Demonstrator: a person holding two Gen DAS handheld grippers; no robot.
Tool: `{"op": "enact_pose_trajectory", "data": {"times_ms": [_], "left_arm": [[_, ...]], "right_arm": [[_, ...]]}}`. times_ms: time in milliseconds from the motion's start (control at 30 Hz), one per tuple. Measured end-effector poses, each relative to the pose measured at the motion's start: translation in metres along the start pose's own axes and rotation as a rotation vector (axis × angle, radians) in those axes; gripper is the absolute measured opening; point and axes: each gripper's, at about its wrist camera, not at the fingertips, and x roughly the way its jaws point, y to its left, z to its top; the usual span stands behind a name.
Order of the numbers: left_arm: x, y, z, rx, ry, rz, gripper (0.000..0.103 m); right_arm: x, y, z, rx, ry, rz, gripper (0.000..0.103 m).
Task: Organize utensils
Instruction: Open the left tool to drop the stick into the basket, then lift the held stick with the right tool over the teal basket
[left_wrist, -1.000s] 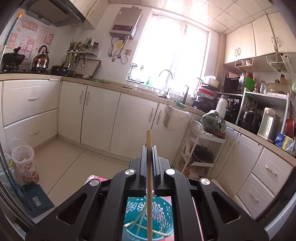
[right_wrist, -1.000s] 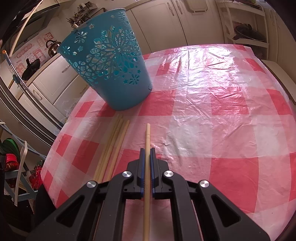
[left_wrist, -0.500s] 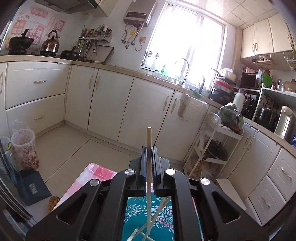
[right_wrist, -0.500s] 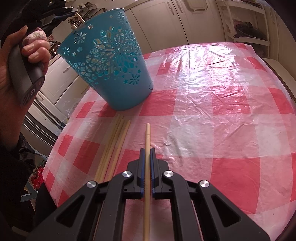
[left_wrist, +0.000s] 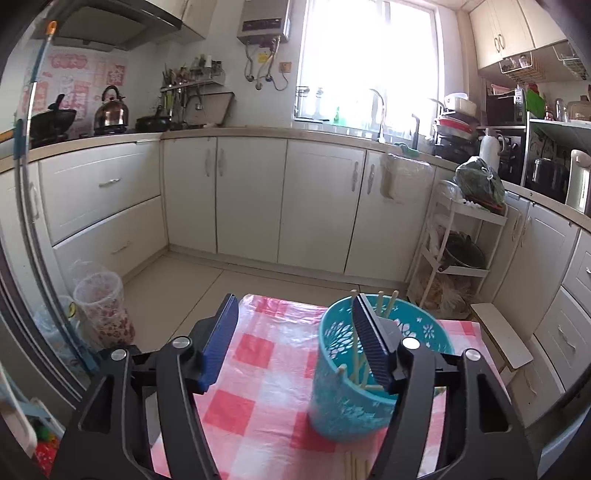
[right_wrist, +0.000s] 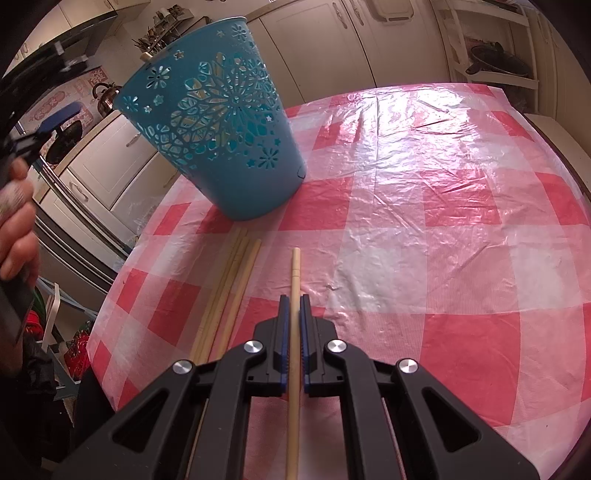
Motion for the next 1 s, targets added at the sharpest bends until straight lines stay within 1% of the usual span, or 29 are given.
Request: {"op": "enact_pose_trajectory", "data": {"times_ms": [67, 100, 200, 367, 433, 467, 533, 600, 667, 767, 900, 1000], "left_arm": [[-0.018, 0.019, -0.014, -0.012, 0.012, 0.021, 0.071], [-0.023, 0.029, -0.022, -0.015, 0.033, 0.030, 0.072], [-0.031, 0.051, -0.048, -0.027, 0.123, 0.043, 0.072], [-0.044, 0.074, -0.081, -0.050, 0.233, 0.057, 0.072], [-0.051, 0.079, -0.089, -0.056, 0.266, 0.046, 0.072], [-0.054, 0.079, -0.092, -0.053, 0.282, 0.037, 0.072], [-0.063, 0.079, -0.101, -0.040, 0.289, 0.031, 0.075], [-0.070, 0.077, -0.104, -0.021, 0.296, 0.025, 0.079], [-0.074, 0.078, -0.107, -0.019, 0.306, 0.017, 0.079], [-0.078, 0.079, -0.107, -0.027, 0.319, 0.012, 0.079], [-0.087, 0.077, -0.103, -0.027, 0.313, 0.004, 0.080], [-0.091, 0.075, -0.103, -0.032, 0.317, -0.009, 0.081]], "right_arm": [[0.001, 0.004, 0.000, -0.017, 0.002, -0.020, 0.006], [0.001, 0.008, 0.000, -0.034, 0.004, -0.037, 0.006], [0.004, 0.021, 0.000, -0.101, 0.016, -0.098, 0.006], [0.010, 0.045, -0.006, -0.246, 0.004, -0.232, 0.006], [0.010, 0.045, -0.006, -0.244, 0.004, -0.240, 0.006], [0.009, 0.041, -0.004, -0.213, 0.006, -0.221, 0.006], [0.001, 0.031, -0.003, -0.128, -0.001, -0.159, 0.006], [-0.015, 0.029, -0.004, -0.092, -0.050, -0.112, 0.006], [-0.035, 0.030, -0.003, -0.065, -0.105, -0.074, 0.006], [-0.062, 0.033, 0.003, -0.018, -0.186, 0.006, 0.006], [-0.093, 0.043, 0.016, 0.006, -0.289, 0.089, 0.006], [-0.106, 0.052, 0.028, 0.015, -0.338, 0.141, 0.006]]}}
